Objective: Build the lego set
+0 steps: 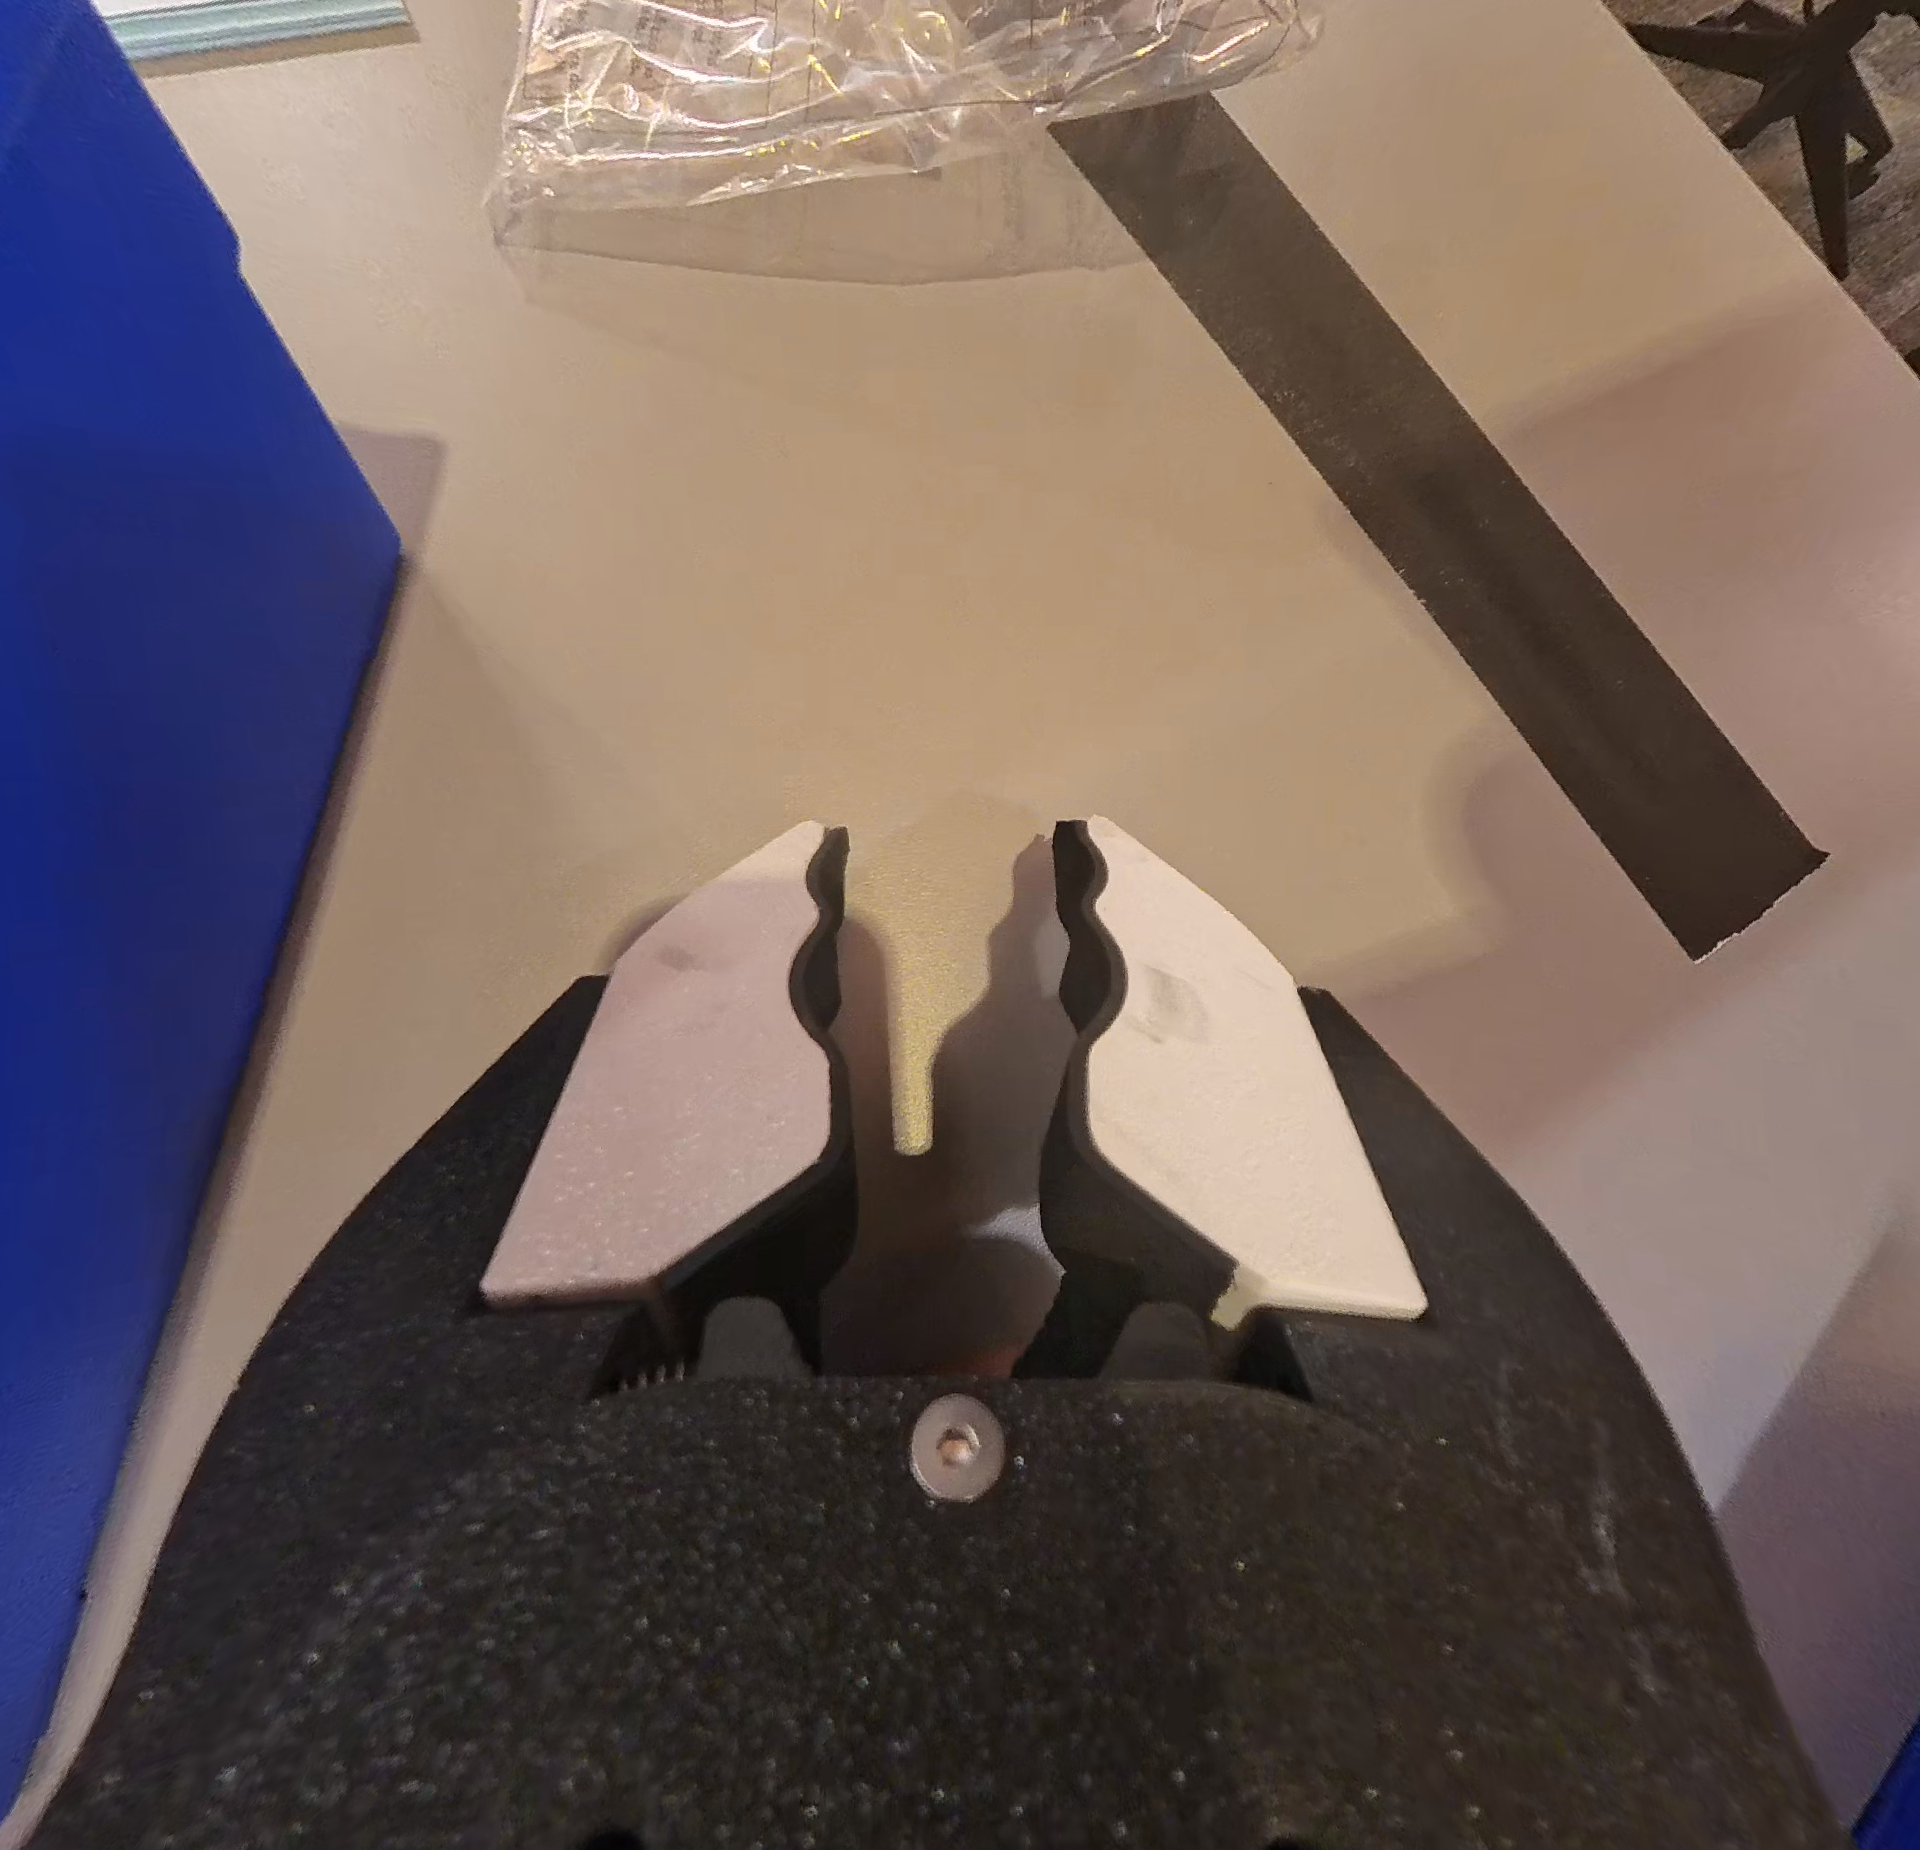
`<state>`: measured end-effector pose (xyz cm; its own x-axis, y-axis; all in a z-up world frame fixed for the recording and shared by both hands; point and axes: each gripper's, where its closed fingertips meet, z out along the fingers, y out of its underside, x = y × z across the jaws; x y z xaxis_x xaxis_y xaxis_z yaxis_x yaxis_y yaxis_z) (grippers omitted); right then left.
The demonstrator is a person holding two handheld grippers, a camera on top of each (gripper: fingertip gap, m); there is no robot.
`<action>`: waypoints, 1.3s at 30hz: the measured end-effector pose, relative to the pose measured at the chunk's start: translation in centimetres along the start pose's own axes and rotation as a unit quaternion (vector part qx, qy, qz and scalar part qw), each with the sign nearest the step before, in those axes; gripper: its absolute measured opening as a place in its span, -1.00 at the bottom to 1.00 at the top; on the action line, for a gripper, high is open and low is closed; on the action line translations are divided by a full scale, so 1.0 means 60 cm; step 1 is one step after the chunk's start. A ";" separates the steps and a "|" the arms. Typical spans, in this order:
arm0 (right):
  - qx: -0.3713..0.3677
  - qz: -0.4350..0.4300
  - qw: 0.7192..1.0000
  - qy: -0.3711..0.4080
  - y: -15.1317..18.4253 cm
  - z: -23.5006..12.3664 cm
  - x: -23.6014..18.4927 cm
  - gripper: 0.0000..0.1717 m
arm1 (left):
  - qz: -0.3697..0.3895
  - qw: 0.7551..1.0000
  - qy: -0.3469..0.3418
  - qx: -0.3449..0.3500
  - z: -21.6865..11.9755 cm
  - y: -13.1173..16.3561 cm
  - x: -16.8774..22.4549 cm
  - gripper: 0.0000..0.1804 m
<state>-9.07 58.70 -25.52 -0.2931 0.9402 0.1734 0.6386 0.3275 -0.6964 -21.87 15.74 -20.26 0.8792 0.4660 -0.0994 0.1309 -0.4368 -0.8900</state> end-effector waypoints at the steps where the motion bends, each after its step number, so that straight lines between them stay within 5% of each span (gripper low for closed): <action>1: 0.000 0.000 1.000 0.001 0.000 0.000 0.000 -0.54 | -0.013 1.000 0.020 0.020 -0.008 -0.025 0.015 -0.75; 5: -0.001 -0.001 1.000 -0.006 0.000 0.001 -0.002 -0.56 | 0.026 0.986 0.123 0.113 -0.041 -0.159 0.135 -0.75; 9: 0.001 -0.011 1.000 -0.022 -0.001 0.001 -0.010 -0.60 | 0.059 0.961 0.253 0.099 -0.034 -0.238 0.313 -0.75; 13: 0.004 -0.030 0.998 -0.049 -0.002 -0.001 -0.025 -0.60 | 0.073 0.945 0.317 0.040 0.016 -0.255 0.452 -0.75; 16: 0.006 -0.043 0.997 -0.069 -0.001 -0.002 -0.034 -0.59 | 0.115 0.943 0.309 -0.043 0.087 -0.216 0.508 -0.74; 20: 0.007 -0.052 0.995 -0.088 -0.001 -0.004 -0.042 -0.58 | 0.168 0.921 0.307 -0.170 0.151 -0.120 0.544 -0.66; 24: 0.007 -0.054 0.994 -0.098 0.000 -0.005 -0.045 -0.57 | 0.197 0.910 0.301 -0.205 0.163 -0.084 0.557 -0.65; 32: 0.008 -0.056 0.994 -0.093 -0.001 -0.005 -0.045 -0.57 | 0.220 0.901 0.299 -0.224 0.168 -0.070 0.553 -0.87; 39: 0.008 -0.055 0.994 -0.094 -0.001 -0.005 -0.045 -0.56 | 0.213 0.924 0.260 -0.180 0.177 -0.132 0.512 -0.87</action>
<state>-8.10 56.19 -25.76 -0.4887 0.8645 0.1174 0.5849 0.4245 -0.6912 -0.76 41.69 -21.00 0.9753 -0.1994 -0.0948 -0.2156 -0.7670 -0.6043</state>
